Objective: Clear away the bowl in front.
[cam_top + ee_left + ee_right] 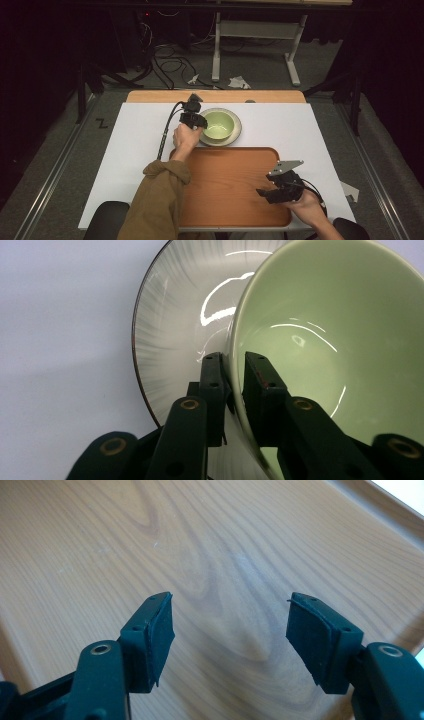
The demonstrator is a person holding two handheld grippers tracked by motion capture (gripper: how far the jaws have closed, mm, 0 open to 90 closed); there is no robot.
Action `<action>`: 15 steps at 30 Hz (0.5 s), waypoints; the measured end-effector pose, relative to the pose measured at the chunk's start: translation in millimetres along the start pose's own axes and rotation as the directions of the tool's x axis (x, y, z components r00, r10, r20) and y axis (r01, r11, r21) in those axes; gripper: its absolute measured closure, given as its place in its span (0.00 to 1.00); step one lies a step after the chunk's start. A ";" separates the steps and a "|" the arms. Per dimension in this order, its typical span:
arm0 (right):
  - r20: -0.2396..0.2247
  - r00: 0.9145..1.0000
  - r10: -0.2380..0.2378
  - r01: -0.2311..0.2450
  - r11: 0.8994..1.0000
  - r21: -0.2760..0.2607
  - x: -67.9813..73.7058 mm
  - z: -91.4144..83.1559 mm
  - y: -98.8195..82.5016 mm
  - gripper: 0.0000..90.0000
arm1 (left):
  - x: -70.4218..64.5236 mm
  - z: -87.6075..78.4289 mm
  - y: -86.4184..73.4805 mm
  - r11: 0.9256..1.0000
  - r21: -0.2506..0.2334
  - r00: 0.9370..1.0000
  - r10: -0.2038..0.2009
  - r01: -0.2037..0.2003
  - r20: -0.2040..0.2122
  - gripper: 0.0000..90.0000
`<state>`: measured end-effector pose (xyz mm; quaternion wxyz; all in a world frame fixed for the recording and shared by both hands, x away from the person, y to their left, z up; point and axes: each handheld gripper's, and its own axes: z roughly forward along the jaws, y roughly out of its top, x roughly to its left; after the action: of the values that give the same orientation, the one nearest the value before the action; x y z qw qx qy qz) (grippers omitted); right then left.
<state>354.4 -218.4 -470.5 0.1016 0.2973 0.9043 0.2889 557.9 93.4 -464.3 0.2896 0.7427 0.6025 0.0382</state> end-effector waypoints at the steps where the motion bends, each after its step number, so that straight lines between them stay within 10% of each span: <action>1: 0.000 1.000 0.000 0.000 1.000 0.000 -0.1 0.0 0.0 0.40 | -0.1 0.0 0.0 1.000 -0.002 1.000 -0.001 0.001 0.000 0.90; 15: 0.000 1.000 0.002 -0.002 1.000 0.000 -0.2 -0.3 -0.2 0.40 | -5.0 -5.1 0.0 0.999 -0.032 1.000 0.019 -0.019 0.004 0.92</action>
<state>354.4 -218.9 -470.4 0.1013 0.2982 0.9041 0.2889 554.4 90.7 -458.6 0.3024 0.7437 0.5942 0.0486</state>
